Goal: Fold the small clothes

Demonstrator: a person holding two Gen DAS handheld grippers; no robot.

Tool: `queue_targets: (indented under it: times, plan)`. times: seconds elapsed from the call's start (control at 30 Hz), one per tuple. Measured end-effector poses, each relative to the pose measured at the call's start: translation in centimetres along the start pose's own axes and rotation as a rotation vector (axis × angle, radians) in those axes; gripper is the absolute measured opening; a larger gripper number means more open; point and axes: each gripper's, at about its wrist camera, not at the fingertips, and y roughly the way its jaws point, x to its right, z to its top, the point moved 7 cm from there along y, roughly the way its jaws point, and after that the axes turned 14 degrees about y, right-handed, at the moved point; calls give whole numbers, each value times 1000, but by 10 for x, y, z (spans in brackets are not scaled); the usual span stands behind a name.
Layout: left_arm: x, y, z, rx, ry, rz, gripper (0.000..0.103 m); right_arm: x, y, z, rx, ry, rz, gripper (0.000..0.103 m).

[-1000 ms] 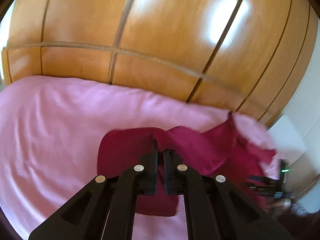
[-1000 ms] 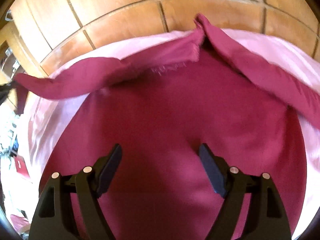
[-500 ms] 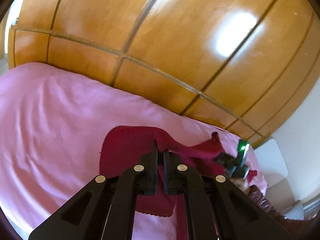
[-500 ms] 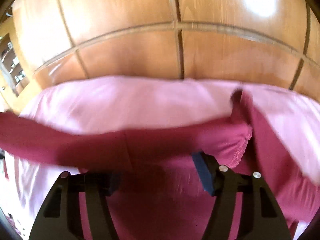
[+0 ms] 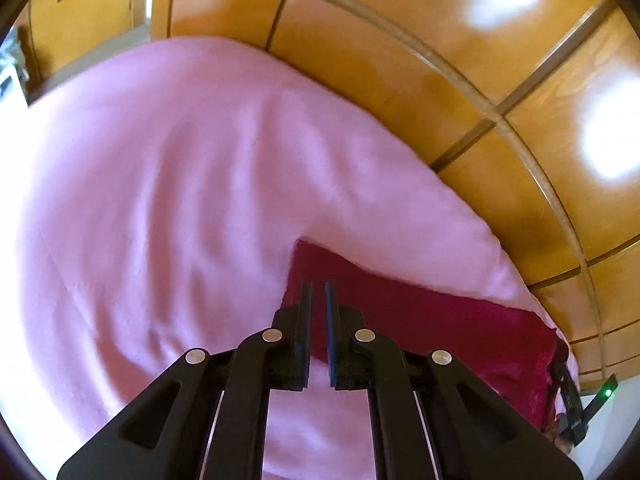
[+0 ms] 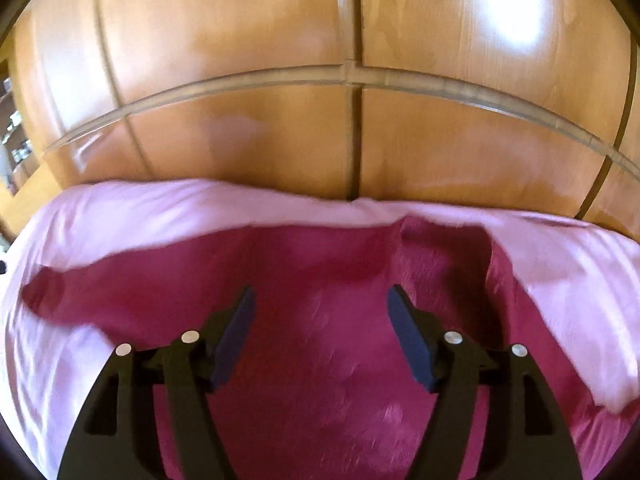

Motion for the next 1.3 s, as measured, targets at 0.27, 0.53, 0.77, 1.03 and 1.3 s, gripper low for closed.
queue_targets:
  times: [0.27, 0.53, 0.77, 1.03, 1.3]
  plan:
    - [-36, 19, -53, 18, -25, 19, 60, -28, -39, -85, -80, -65, 111, 71]
    - [-10, 56, -55, 42, -60, -129, 27, -41, -48, -132, -134, -48, 132, 73]
    - [-9, 46, -31, 127, -27, 45, 8, -65, -32, -150, -207, -23, 178, 76]
    - [-6, 45, -34, 75, 18, 196, 15, -68, -36, -161, -179, -74, 151, 82]
    - [95, -5, -94, 204, 207, 3, 37, 57, -111, -132, 8, 99, -39, 74]
